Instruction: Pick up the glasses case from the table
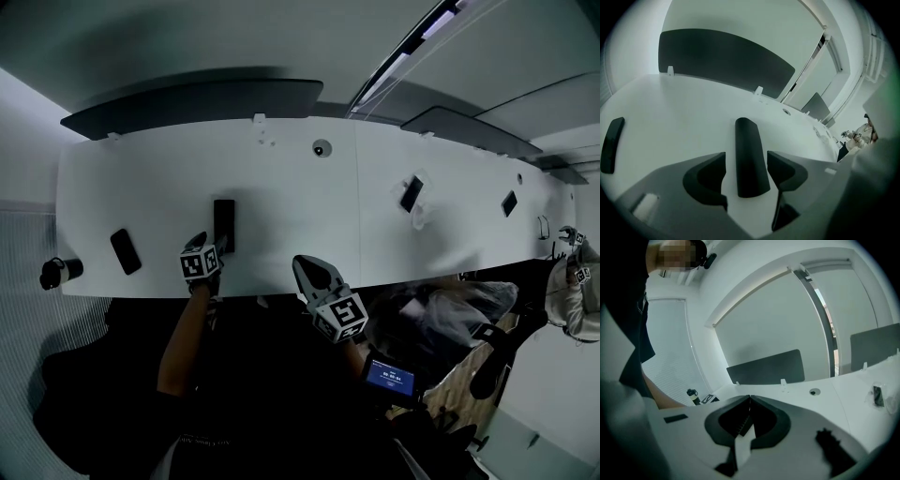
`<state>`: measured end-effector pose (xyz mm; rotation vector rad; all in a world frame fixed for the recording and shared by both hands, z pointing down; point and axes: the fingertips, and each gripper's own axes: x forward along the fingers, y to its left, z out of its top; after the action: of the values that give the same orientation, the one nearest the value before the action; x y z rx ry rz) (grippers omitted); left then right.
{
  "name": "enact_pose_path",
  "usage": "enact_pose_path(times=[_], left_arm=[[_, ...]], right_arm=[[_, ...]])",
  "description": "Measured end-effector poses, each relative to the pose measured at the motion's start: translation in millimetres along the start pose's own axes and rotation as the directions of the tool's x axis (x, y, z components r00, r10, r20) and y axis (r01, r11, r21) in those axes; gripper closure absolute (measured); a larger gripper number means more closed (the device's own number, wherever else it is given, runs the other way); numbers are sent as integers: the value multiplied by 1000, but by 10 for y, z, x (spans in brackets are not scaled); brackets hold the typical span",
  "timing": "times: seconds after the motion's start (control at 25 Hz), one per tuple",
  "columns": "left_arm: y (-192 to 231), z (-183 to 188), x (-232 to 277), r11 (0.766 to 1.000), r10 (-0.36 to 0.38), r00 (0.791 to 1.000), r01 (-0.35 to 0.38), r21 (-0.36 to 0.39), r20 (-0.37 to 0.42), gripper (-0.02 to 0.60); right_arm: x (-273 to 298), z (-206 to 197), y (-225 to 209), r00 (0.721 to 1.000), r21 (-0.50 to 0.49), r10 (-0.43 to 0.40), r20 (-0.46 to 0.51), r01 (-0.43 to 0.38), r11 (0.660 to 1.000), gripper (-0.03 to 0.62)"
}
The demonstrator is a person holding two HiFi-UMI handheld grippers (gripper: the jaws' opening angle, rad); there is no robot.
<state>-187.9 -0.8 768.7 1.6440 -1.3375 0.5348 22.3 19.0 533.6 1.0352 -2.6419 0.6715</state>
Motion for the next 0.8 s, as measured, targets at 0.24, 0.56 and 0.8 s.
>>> enact_pose_path(times=[0.24, 0.56, 0.8], left_arm=[[-55, -35, 277, 998, -53, 990, 49, -33, -130, 251], [-18, -102, 370, 991, 128, 983, -123, 49, -129, 263], [6, -168, 470, 965, 255, 959, -245, 90, -126, 250]], right_arm=[[45, 10, -10, 1000, 15, -17, 13, 17, 1000, 586], [78, 24, -68, 998, 55, -38, 43, 35, 998, 586], [75, 44, -50, 997, 65, -36, 62, 32, 997, 586]])
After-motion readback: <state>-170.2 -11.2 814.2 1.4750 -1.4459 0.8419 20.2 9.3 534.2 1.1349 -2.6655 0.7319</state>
